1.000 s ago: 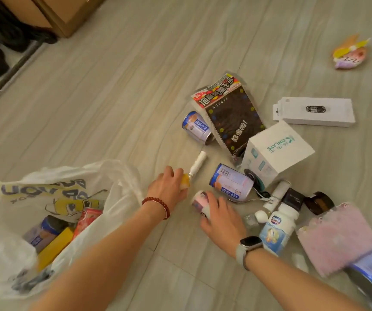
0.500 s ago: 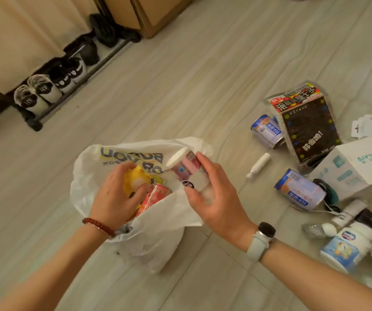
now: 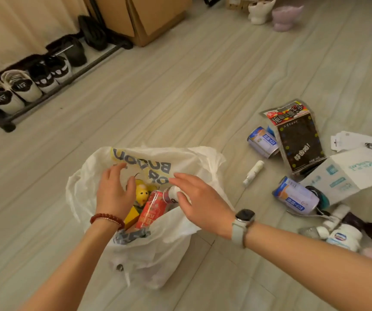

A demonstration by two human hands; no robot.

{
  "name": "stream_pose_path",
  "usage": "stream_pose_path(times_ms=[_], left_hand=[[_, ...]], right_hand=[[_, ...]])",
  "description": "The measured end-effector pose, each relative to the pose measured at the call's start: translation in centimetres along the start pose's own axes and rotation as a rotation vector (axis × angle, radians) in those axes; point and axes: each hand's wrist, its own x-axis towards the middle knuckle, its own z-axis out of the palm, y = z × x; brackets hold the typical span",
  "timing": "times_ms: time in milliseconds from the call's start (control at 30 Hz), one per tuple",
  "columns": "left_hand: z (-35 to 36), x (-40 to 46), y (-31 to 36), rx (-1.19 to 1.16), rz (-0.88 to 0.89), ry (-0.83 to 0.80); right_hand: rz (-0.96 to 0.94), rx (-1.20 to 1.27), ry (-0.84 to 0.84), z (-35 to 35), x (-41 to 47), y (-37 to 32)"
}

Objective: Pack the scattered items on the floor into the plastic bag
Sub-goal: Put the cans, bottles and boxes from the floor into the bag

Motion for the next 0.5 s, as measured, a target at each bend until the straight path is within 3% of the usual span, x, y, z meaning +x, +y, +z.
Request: stream_pose_path(times_ms=[100, 200, 267, 367, 500], left_hand=[[0.4, 0.7, 4.4, -0.08, 0.223, 0.068], [2.6, 1.8, 10.0, -0.074, 0.473, 0.015], [5.6, 2.4, 13.5, -0.032, 0.571, -0.132], [11.8, 2.5, 17.1, 0.169, 0.556, -0.456], [19.8, 1.6, 18.0, 0.44, 0.464, -0.698]], right_hand=[[-0.165, 0.051, 0.358, -3.6, -2.3, 1.6], [0.089, -0.015, 0.528, -6.9, -4.1, 6.1], [0.361, -0.126, 0.468, -8.1, -5.6, 10.3], [0.674, -0.361, 0.211, -8.4, -8.3, 15.8], [0.735, -0.568, 0.05, -7.3, -10.0, 18.3]])
